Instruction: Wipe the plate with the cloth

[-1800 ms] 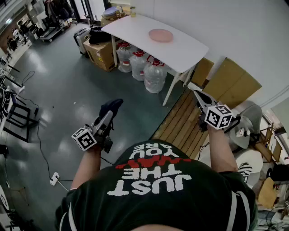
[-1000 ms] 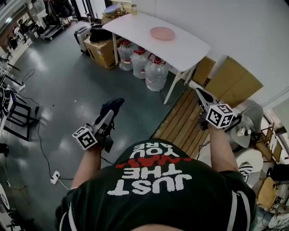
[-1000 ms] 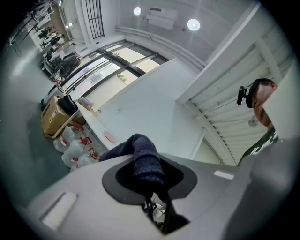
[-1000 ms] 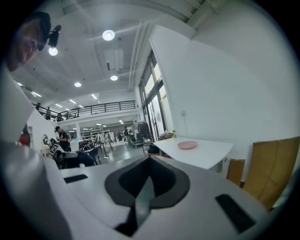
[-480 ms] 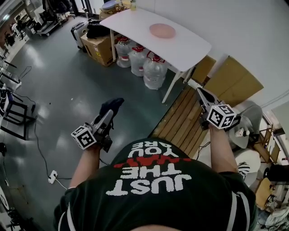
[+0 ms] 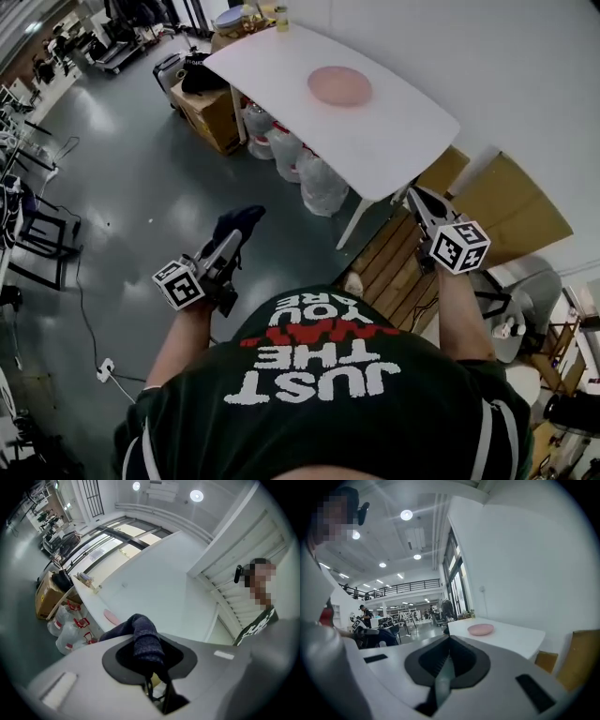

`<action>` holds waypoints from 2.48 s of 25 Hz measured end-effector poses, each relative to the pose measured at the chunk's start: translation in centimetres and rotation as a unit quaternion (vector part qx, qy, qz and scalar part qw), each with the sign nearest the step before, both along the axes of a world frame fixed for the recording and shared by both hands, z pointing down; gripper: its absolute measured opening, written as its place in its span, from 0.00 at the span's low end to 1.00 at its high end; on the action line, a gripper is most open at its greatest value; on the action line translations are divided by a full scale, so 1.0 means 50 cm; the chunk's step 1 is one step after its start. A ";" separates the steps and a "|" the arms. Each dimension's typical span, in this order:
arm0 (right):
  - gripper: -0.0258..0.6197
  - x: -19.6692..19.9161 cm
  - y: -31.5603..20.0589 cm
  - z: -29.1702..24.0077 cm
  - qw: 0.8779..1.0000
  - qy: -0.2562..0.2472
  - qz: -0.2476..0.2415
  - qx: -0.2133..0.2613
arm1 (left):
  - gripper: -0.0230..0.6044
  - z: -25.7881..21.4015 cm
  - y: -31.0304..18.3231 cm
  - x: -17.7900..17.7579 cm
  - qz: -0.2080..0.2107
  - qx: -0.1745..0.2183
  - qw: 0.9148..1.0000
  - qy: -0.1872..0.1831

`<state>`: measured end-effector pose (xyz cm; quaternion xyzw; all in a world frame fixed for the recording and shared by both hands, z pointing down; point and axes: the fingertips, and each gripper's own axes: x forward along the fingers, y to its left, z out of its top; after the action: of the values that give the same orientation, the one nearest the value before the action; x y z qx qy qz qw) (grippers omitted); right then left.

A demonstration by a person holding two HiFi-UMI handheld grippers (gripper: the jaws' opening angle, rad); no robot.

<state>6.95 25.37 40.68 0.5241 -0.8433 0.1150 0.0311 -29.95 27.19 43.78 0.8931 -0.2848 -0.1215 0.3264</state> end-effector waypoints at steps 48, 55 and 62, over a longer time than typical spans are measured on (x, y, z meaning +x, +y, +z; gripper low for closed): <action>0.23 0.163 -1.207 0.435 0.909 -0.092 0.034 -0.404 | 0.16 0.155 -1.051 0.403 0.046 -0.053 0.997 -0.034; 0.23 0.171 -1.214 0.454 0.905 -0.039 0.034 -0.422 | 0.16 0.156 -1.052 0.406 0.047 -0.052 0.997 -0.042; 0.11 0.146 -1.197 0.511 0.894 -0.036 0.043 -0.444 | 0.16 0.173 -1.075 0.433 0.061 -0.046 0.994 -0.084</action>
<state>14.24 -34.48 66.23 0.4872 -0.6813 0.4979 0.2249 -8.27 -26.56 52.42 0.8996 -0.2618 -0.0132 0.3492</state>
